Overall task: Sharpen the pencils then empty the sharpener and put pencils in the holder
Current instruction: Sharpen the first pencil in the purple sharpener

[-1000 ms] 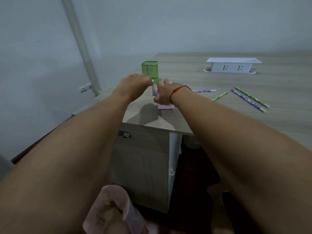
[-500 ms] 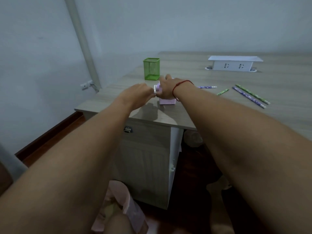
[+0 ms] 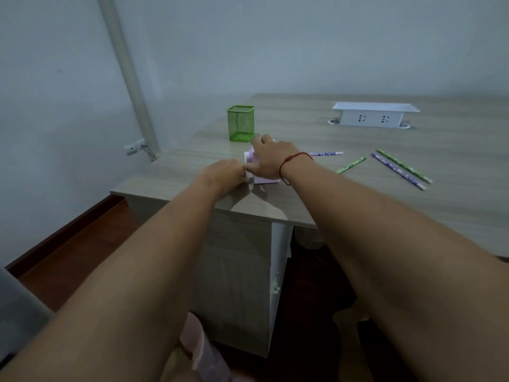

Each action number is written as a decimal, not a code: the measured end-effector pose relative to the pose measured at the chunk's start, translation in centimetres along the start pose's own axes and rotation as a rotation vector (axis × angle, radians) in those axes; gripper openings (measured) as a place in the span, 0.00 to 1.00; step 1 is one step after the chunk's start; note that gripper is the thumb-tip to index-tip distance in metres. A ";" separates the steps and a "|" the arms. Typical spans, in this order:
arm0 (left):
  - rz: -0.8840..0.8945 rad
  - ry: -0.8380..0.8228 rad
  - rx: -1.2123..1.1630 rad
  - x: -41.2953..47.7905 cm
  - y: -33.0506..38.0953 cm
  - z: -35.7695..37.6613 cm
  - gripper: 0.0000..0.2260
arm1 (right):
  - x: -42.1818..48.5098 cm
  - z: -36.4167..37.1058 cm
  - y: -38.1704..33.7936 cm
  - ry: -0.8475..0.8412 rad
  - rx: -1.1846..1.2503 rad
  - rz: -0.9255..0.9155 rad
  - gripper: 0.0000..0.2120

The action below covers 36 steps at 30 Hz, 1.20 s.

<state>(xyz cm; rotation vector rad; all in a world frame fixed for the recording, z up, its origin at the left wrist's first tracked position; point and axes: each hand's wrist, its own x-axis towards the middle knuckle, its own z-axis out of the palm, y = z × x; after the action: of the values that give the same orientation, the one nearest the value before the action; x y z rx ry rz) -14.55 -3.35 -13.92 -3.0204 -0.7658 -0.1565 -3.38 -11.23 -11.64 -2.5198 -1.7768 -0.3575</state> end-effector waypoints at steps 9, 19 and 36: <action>0.154 0.107 0.207 3.8 -2.4 -3.6 0.09 | 0.2 0.1 0.6 0.060 -0.032 -0.029 0.26; 0.252 0.350 0.096 1.0 -1.2 -5.2 0.11 | 0.9 -0.8 0.3 -0.088 0.008 0.101 0.28; 0.041 0.024 0.034 -0.5 -1.1 0.2 0.12 | 0.3 -1.0 -0.6 -0.073 0.005 0.019 0.28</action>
<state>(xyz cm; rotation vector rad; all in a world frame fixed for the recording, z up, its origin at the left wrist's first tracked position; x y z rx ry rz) -15.48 -2.66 -14.21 -2.9942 -0.6976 -0.1762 -3.99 -10.91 -10.70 -2.5759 -1.7748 -0.2638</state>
